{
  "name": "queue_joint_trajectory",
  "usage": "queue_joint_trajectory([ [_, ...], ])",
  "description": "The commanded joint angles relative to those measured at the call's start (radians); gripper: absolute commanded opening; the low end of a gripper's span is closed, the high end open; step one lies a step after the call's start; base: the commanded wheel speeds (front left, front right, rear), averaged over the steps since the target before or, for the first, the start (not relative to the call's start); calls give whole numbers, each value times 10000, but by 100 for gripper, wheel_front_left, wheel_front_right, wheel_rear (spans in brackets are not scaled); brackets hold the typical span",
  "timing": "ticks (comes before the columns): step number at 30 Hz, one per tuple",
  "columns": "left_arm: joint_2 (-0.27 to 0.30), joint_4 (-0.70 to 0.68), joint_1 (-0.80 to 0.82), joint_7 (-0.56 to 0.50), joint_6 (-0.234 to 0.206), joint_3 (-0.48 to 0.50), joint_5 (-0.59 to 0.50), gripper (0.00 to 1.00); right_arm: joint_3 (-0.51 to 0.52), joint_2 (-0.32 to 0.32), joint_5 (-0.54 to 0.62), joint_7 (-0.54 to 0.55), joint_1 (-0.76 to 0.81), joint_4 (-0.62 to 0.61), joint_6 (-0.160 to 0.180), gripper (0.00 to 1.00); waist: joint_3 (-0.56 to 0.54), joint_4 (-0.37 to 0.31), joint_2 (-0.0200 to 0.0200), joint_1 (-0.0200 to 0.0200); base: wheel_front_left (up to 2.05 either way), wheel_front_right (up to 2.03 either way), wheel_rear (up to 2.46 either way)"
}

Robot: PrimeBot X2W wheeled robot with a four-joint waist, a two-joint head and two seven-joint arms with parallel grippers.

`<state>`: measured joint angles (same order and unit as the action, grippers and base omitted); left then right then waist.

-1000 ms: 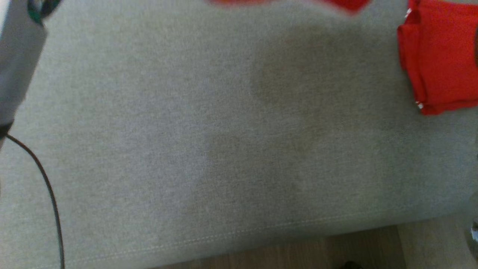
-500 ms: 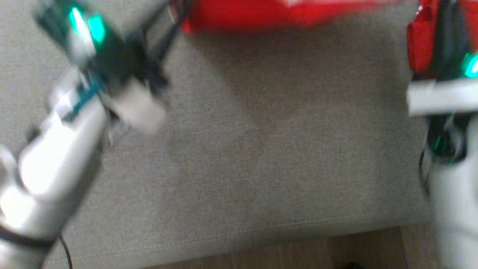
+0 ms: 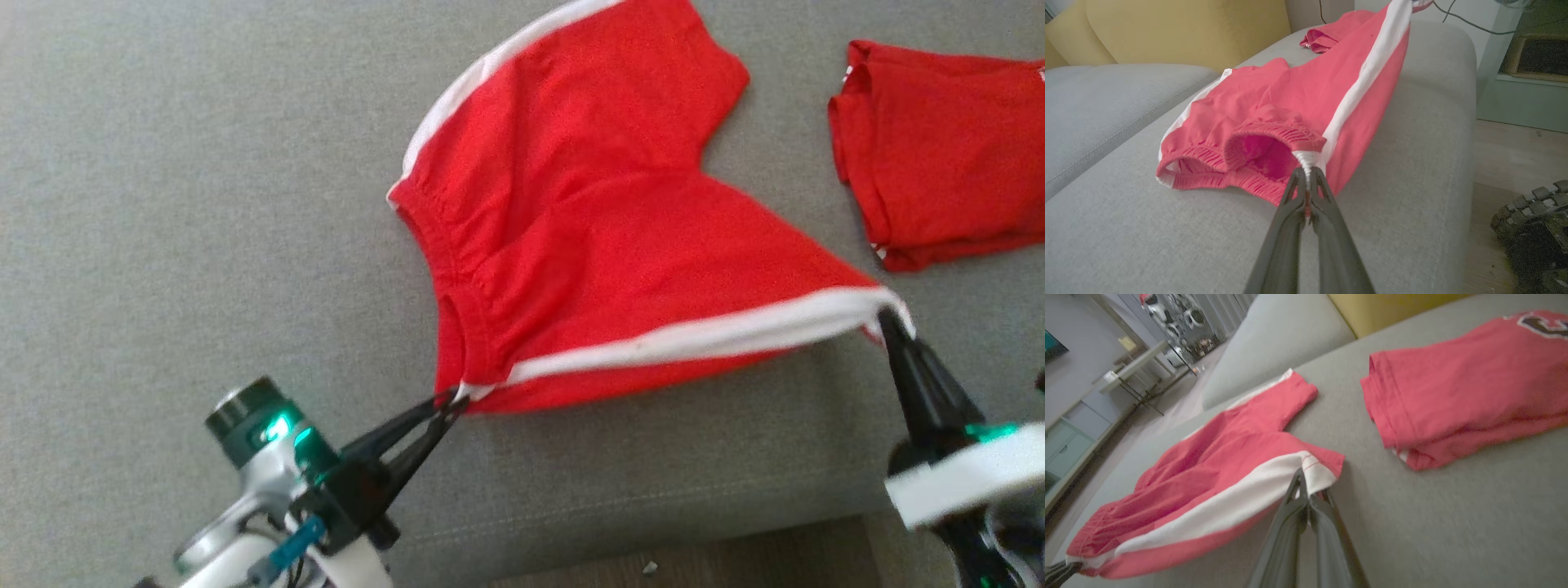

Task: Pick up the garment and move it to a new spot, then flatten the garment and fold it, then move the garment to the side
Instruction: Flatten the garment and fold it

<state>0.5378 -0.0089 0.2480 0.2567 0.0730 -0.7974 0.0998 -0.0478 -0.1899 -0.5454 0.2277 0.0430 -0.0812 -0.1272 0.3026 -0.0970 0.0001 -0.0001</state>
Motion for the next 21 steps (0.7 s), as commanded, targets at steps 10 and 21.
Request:
queue_joint_trajectory([
  [10,594,-1017,-487,51,-303,484,211,0,1121,-52,126,1968,1092,-2136,-35,0,-88,198,-1,1,0,0,0],
  [21,-954,-151,1555,51,229,922,995,0,1219,-219,520,3482,-2716,-122,-35,0,436,923,-1,1,0,0,0],
])
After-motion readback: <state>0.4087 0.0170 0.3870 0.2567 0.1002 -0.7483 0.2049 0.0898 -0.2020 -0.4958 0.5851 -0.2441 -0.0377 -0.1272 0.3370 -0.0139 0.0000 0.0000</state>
